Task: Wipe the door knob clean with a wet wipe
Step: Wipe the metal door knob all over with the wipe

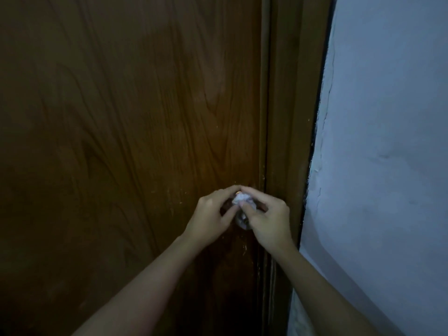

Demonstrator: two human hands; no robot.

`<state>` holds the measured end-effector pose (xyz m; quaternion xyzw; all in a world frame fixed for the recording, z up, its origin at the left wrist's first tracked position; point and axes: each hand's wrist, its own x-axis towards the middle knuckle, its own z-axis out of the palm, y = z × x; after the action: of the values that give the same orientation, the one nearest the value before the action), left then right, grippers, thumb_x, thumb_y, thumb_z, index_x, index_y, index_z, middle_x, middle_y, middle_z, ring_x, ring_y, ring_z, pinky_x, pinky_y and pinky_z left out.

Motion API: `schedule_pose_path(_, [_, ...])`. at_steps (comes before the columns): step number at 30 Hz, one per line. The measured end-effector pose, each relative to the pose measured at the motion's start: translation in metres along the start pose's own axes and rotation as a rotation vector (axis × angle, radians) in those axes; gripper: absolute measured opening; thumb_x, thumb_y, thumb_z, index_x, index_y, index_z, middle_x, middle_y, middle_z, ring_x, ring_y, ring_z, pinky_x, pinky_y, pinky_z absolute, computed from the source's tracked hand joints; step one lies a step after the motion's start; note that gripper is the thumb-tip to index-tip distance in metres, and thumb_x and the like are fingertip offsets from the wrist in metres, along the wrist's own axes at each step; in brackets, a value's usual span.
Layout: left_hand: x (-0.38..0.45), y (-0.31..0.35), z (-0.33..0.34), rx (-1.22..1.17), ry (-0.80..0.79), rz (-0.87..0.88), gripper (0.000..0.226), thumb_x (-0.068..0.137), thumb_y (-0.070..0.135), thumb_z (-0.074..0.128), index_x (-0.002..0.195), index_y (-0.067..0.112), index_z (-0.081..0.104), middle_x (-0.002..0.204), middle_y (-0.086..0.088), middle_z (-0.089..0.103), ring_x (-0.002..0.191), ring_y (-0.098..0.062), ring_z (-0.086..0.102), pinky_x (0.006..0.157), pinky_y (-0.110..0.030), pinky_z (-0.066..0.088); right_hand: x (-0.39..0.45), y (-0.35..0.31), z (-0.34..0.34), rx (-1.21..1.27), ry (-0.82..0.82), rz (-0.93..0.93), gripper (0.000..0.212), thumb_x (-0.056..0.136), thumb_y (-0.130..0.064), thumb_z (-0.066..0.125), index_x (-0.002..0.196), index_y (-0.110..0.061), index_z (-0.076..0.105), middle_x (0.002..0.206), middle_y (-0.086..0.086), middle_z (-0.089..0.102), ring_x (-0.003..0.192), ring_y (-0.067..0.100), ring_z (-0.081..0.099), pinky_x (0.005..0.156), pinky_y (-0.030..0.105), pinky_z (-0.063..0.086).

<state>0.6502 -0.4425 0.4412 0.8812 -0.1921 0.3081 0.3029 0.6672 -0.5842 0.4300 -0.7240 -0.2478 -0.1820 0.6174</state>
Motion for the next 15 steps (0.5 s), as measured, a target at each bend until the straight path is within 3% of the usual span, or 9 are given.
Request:
schedule_pose_path(4, [-0.002,-0.006,-0.007,-0.002,0.036,-0.179,0.060,0.076,0.011,0.071,0.130,0.016,0.046,0.107,0.003,0.060,0.094,-0.006,0.058,0.076,-0.017,0.051,0.018,0.000,-0.003,-0.275,0.228,-0.073,0.016,0.081,0.000,0.063,0.094,-0.006,0.070,0.096,0.004,0.070,0.082,0.008,0.063,0.068,0.001,0.046])
schedule_pose_path(5, [-0.003,-0.009,-0.009,0.019,0.020,-0.201,0.060,0.076,0.011,0.071,0.130,0.016,0.046,0.108,0.002,0.060,0.093,-0.007,0.057,0.074,-0.018,0.051,0.022,0.001,-0.004,-0.344,0.186,-0.107,0.015,0.081,0.002,0.062,0.093,-0.004,0.070,0.097,0.006,0.067,0.082,0.008,0.060,0.067,0.001,0.045])
schedule_pose_path(7, [-0.007,-0.012,-0.012,0.039,-0.031,-0.244,0.059,0.077,0.012,0.070,0.130,0.017,0.045,0.110,0.002,0.059,0.094,-0.008,0.057,0.075,-0.022,0.052,0.028,0.005,-0.002,-0.446,-0.059,-0.186,0.018,0.083,0.001,0.058,0.097,-0.004,0.069,0.102,0.004,0.059,0.087,0.008,0.054,0.072,0.007,0.045])
schedule_pose_path(10, [-0.010,-0.013,-0.013,0.051,-0.104,-0.269,0.058,0.078,0.015,0.069,0.131,0.017,0.044,0.114,0.001,0.059,0.098,-0.008,0.056,0.082,-0.028,0.054,0.028,0.011,0.003,-0.615,-0.436,-0.260,0.024,0.088,-0.006,0.050,0.106,-0.008,0.066,0.111,0.003,0.052,0.098,0.008,0.044,0.089,0.025,0.045])
schedule_pose_path(12, [-0.011,-0.013,-0.012,0.062,-0.121,-0.276,0.057,0.079,0.015,0.067,0.131,0.017,0.043,0.116,0.002,0.058,0.099,-0.008,0.056,0.084,-0.030,0.054,0.028,0.013,0.001,-0.736,-0.463,-0.286,0.027,0.090,-0.013,0.045,0.110,-0.012,0.064,0.116,0.003,0.052,0.104,0.012,0.041,0.092,0.030,0.039])
schedule_pose_path(15, [-0.012,-0.015,-0.010,0.079,-0.121,-0.290,0.057,0.080,0.017,0.067,0.131,0.019,0.043,0.116,0.002,0.057,0.101,-0.008,0.055,0.085,-0.032,0.054,0.023,0.013,-0.001,-0.713,-0.356,-0.213,0.029,0.093,-0.017,0.038,0.112,-0.010,0.060,0.120,0.005,0.050,0.109,0.015,0.041,0.091,0.027,0.035])
